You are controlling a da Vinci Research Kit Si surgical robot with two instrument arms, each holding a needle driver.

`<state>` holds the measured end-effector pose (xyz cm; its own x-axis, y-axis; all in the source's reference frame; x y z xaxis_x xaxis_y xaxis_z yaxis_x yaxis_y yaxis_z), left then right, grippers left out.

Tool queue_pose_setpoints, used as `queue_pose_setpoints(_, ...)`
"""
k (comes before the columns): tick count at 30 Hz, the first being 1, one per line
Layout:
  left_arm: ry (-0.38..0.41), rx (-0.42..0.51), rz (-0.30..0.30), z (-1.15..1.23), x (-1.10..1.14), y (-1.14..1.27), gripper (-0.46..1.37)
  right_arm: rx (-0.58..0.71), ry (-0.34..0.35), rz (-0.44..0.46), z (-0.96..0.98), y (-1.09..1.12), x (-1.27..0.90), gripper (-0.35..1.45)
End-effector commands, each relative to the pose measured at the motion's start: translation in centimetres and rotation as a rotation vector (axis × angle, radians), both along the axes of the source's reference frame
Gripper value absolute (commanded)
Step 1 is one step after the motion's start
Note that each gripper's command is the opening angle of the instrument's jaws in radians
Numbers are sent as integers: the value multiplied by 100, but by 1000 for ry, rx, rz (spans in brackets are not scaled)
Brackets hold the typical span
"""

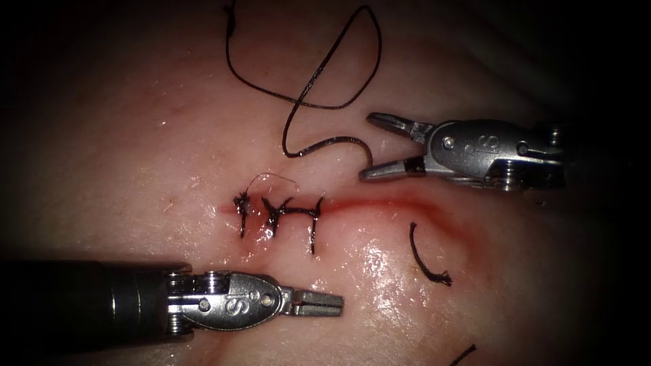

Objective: Wound Closure
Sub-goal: Pass the needle through the top of the skin with the right gripper

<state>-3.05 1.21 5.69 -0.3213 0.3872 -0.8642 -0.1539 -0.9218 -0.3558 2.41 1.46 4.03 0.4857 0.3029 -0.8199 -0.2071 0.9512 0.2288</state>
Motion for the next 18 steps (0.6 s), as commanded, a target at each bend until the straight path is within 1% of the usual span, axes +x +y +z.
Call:
queue_pose_setpoints(1, 1, 0, 0, 0, 0, 0, -35, 0, -1, 1, -1, -1, 0, 83)
queue_pose_setpoints(4, 5, -5, -1, 0, -1, 0, -35, 2, -7, 6, -6, -1, 3, 89)
queue_pose_setpoints(7, 8, -5, -3, 0, -1, 0, -35, -25, -24, 10, -11, 0, 7, 95)
queue_pose_setpoints(11, 23, -4, -13, 0, -1, 0, -35, -99, -71, 7, -19, -2, 17, 92)
queue_pose_setpoints(16, 40, -3, -28, 0, -1, 1, -35, -185, -117, 5, -23, -7, 27, 90)
queue_pose_setpoints(18, 44, -3, -30, 0, -1, 0, -35, -229, -147, -3, -25, -11, 32, 86)
